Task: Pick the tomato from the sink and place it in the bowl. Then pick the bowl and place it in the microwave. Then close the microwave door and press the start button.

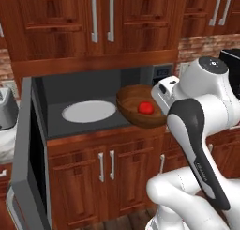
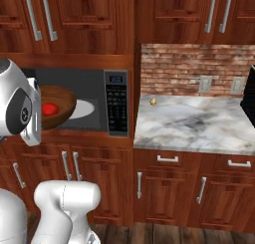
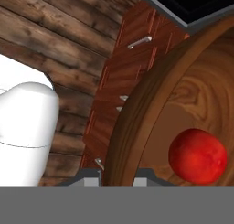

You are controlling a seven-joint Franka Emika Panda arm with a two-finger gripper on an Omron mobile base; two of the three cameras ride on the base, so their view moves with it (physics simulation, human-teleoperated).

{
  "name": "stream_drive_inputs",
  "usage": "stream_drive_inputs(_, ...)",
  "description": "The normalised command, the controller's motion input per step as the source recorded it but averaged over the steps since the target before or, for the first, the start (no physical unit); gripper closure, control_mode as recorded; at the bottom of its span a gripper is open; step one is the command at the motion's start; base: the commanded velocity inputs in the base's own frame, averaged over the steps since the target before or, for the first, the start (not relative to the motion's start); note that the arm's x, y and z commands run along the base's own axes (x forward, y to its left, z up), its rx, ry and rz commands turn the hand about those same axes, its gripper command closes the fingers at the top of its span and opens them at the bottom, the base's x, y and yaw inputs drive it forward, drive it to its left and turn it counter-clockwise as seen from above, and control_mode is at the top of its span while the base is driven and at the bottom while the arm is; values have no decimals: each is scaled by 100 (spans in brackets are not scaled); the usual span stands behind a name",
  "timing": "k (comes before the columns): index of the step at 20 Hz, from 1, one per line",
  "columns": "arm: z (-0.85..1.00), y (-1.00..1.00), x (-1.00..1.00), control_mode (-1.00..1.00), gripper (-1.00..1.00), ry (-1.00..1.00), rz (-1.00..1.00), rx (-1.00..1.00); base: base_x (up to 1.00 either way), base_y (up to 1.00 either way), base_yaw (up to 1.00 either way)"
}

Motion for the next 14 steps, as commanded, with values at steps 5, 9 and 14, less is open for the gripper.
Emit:
stream_drive_inputs(5, 0, 0, 0, 100, 100, 0, 0, 0, -45, -25, 13)
stream_drive_inputs(9, 0, 0, 0, 100, 100, 0, 0, 0, -51, -5, 9)
stream_drive_inputs(14, 0, 0, 0, 100, 100, 0, 0, 0, -3, -8, 2)
